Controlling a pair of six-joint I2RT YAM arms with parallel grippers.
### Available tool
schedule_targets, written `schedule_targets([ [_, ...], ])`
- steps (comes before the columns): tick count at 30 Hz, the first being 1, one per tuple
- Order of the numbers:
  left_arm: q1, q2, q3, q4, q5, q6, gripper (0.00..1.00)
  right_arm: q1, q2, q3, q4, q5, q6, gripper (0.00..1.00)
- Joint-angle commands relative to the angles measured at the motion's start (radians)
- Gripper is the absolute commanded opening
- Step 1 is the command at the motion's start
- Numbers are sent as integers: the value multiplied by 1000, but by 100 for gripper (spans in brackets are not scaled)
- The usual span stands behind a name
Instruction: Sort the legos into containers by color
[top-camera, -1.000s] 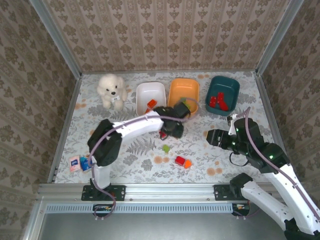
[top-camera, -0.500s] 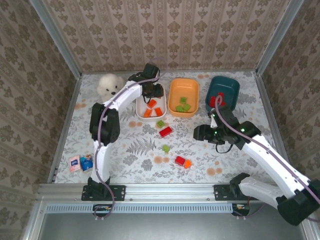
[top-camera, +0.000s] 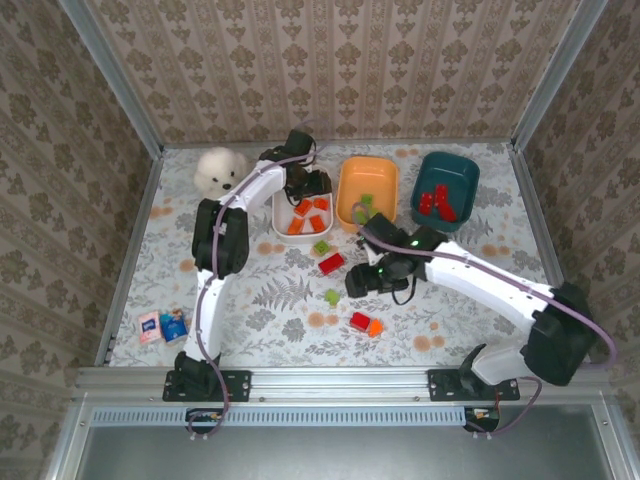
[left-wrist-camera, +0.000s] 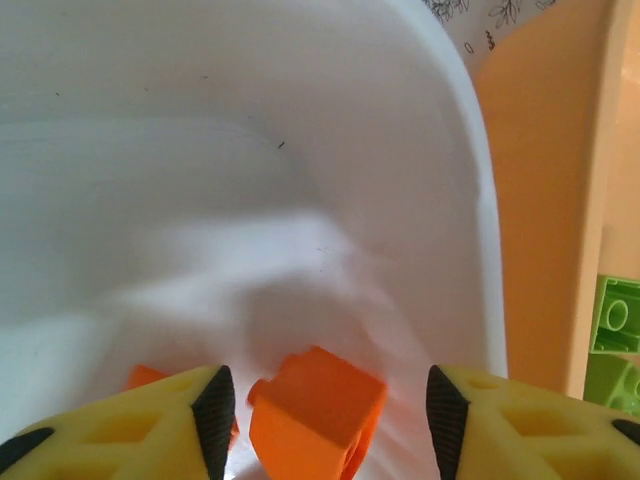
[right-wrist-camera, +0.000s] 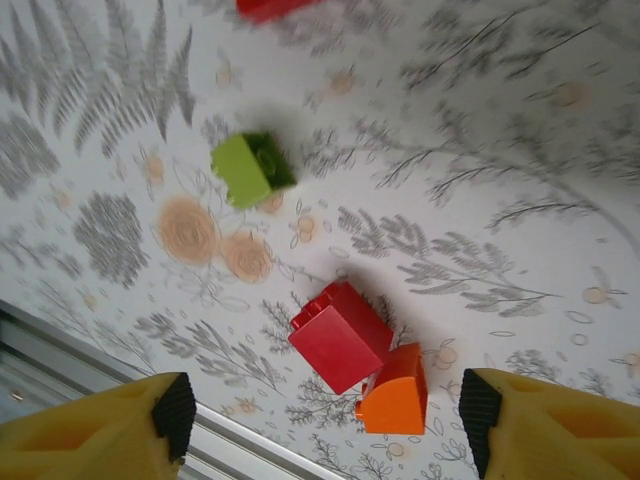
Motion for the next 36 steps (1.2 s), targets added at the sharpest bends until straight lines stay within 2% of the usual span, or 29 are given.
schedule_targets([
  [1, 2, -59, 30, -14, 49, -35, 59, 72, 87, 16, -41, 53, -94, 76],
  [6, 2, -186, -48, -10, 38, -73, 61, 151, 206, 56, -86, 92, -229, 78],
  [7, 31, -229, -89, 5, 33, -85, 62, 161, 231, 70, -100, 104, -255, 79],
  [12, 68, -441, -296, 61, 16, -141, 65, 176, 340, 127, -147, 161, -323, 79],
  [16, 97, -608, -458, 82, 10, -164, 65, 183, 413, 155, -170, 192, -346, 75],
  [21, 114, -765, -602, 81, -2, -177, 66, 194, 460, 166, -178, 186, -345, 64],
  [26, 114, -869, -707, 65, -4, -184, 66, 197, 485, 161, -165, 170, -331, 45],
  [30, 102, -950, -804, 67, -3, -187, 65, 191, 454, 173, -166, 213, -319, 32],
  [33, 53, -992, -865, 59, 7, -152, 65, 132, 376, 202, -184, 263, -295, 29],
  [36, -42, -1013, -929, 33, -14, -117, 65, -8, 267, 238, -198, 279, -270, 27],
])
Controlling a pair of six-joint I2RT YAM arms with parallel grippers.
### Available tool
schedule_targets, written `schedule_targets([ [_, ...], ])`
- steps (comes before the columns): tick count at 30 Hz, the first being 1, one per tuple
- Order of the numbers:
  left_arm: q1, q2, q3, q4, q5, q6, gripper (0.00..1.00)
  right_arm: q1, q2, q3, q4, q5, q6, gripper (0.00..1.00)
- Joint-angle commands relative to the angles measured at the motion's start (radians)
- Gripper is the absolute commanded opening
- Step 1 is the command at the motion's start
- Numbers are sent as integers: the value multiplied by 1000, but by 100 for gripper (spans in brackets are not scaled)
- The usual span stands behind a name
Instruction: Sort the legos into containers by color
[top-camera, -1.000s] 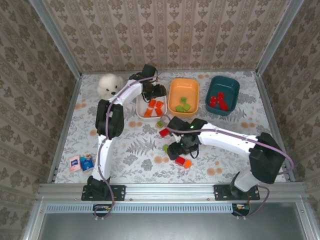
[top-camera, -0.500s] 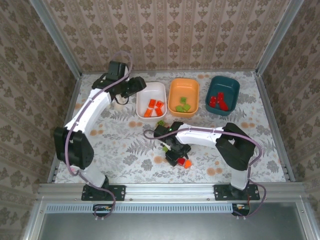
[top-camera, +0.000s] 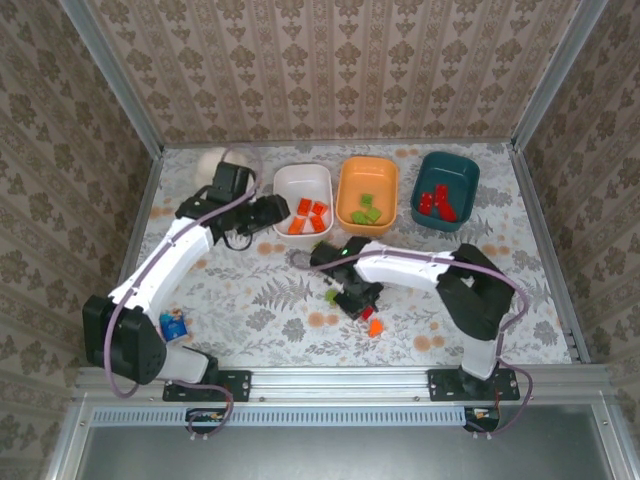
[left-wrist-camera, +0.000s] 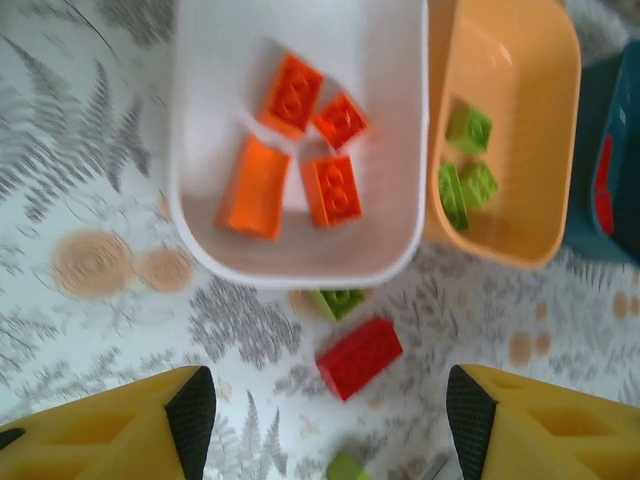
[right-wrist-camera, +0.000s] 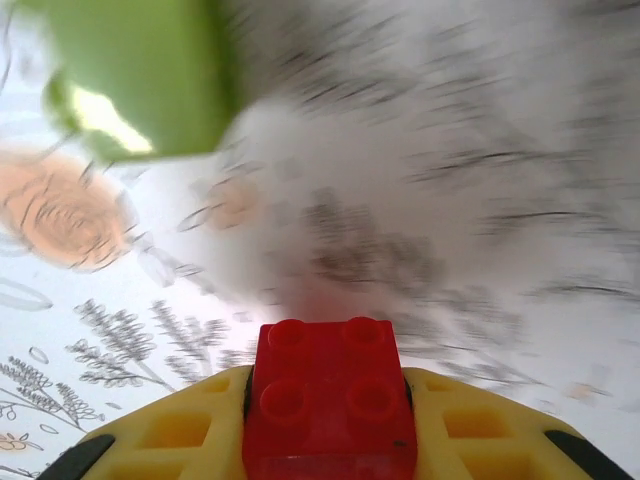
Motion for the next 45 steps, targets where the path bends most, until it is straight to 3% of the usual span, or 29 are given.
schedule_targets([
  [1, -97, -37, -74, -39, -18, 39, 65, -176, -160, 81, -52, 73, 45, 26],
  [6, -234, -61, -183, 8, -63, 16, 65, -487, -196, 183, -4, 35, 68, 26],
  [10, -301, -30, -185, 25, -85, 27, 65, -710, -86, 298, 88, -47, 146, 26],
  [14, -335, 5, -142, 0, -105, 67, 65, -824, 97, 476, 148, -105, 208, 25],
  [22, -365, 22, -118, -36, -127, 93, 65, -909, 441, 826, 124, -137, 246, 26],
  [32, -448, 67, -69, -77, -132, 179, 67, -945, 685, 1115, 66, -187, 231, 32],
  [36, -478, 99, -39, -94, -148, 202, 67, -961, 713, 1144, 50, -225, 245, 42],
  [40, -500, 119, -11, -109, -166, 216, 67, -968, 692, 1155, 37, -259, 241, 58],
  [45, -508, 120, 2, -121, -164, 233, 68, -964, 585, 1156, 27, -264, 237, 62],
])
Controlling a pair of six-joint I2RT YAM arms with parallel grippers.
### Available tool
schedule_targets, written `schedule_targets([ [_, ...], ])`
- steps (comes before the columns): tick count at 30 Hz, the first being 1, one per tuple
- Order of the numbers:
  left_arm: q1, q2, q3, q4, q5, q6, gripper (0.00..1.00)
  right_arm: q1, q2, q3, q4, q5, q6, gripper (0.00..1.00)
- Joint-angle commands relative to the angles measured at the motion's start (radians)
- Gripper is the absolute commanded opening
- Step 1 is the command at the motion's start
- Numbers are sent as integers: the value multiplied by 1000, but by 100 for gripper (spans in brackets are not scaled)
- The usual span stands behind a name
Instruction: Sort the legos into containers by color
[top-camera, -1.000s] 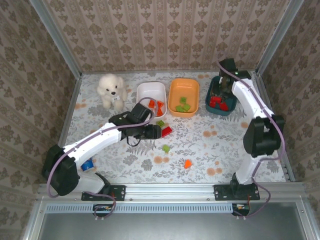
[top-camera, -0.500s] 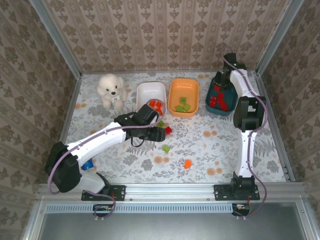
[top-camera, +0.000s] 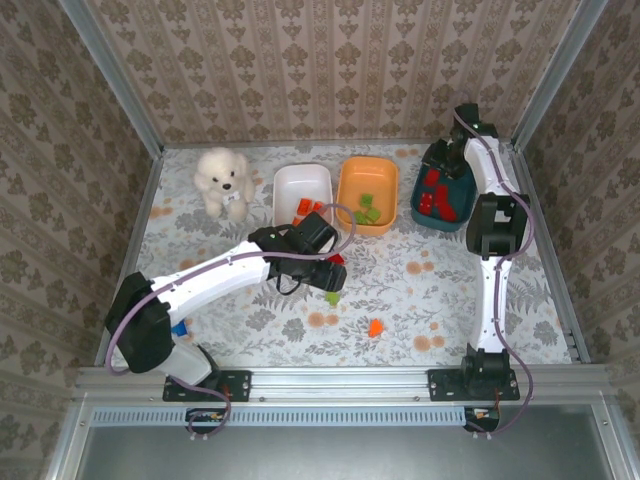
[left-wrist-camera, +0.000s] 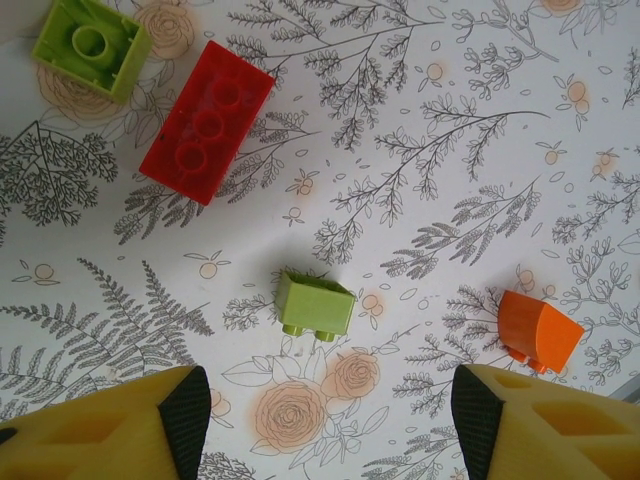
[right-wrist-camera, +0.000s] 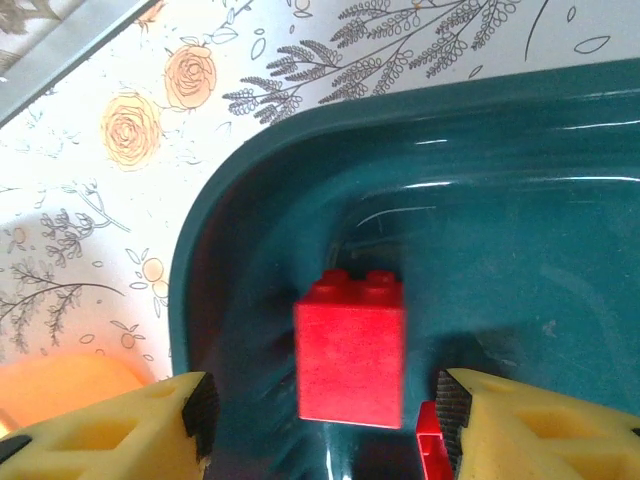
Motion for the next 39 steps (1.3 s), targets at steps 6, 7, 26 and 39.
schedule_targets([
  [6, -14, 17, -10, -35, 12, 50, 68, 67, -427, -247, 91, -25, 8, 60],
  [7, -15, 26, -13, -33, 19, 55, 68, 88, -512, -349, 140, -21, 16, 60],
  [26, -57, 315, 59, -11, -24, 156, 67, 247, -1653, -1406, 182, -53, 238, 66],
  [39, -56, 347, 115, -23, -64, 141, 34, 246, -1677, -1397, 144, -74, 244, 64],
])
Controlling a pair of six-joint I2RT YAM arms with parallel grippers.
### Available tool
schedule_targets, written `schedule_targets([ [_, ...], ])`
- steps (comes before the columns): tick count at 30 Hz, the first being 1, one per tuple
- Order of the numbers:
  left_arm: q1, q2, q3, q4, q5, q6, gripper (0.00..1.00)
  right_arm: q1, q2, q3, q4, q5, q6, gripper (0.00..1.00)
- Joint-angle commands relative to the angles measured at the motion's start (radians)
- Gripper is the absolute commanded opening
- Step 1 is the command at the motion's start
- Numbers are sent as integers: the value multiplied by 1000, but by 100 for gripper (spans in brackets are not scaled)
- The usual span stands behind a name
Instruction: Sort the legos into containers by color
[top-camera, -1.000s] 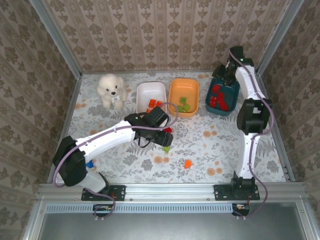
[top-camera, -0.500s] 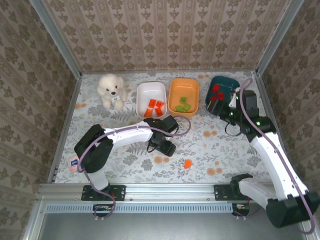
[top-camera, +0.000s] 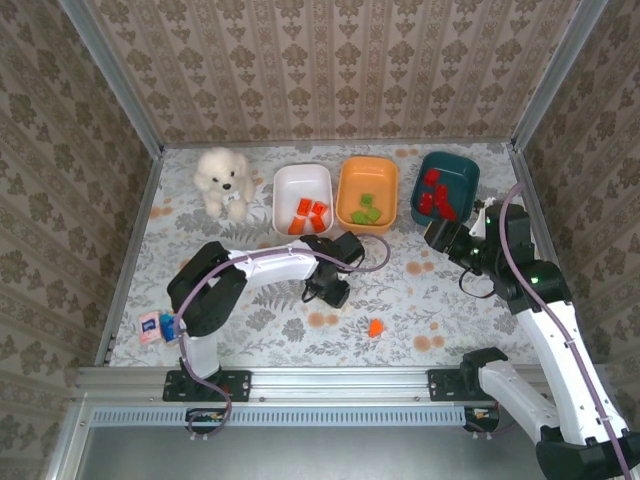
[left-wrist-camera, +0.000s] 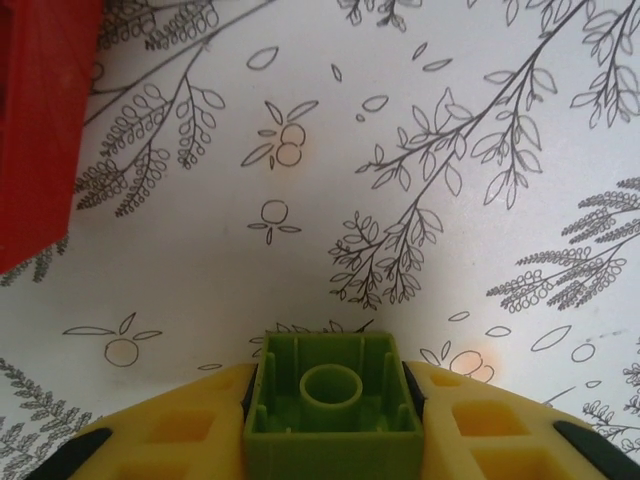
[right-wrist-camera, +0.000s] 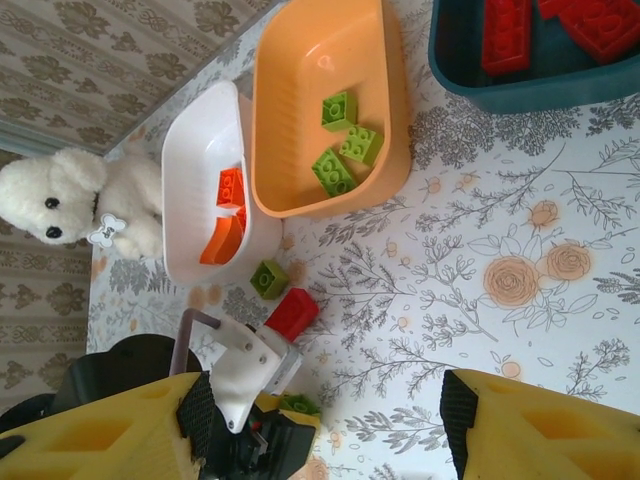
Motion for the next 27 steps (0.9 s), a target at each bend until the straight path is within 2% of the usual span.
schedule_targets([
  [1, -2, -40, 67, -39, -40, -7, 34, 4, 7, 22, -32, -22, -6, 64],
  [6, 58, -101, 199, -62, -35, -35, 33, 4, 22, 45, -58, -36, -34, 64],
  [9, 124, -66, 310, -54, -4, -36, 32, 6, 29, 47, -66, -48, -36, 64],
  [15, 215, 152, 605, -47, 28, 0, 31, 6, 38, 65, -84, -50, -49, 63],
  [23, 293, 480, 983, -51, 30, -24, 31, 9, 14, 79, -124, -42, -49, 63],
  [27, 315, 579, 1092, -69, 54, -55, 31, 9, -4, 66, -144, -42, -45, 63],
])
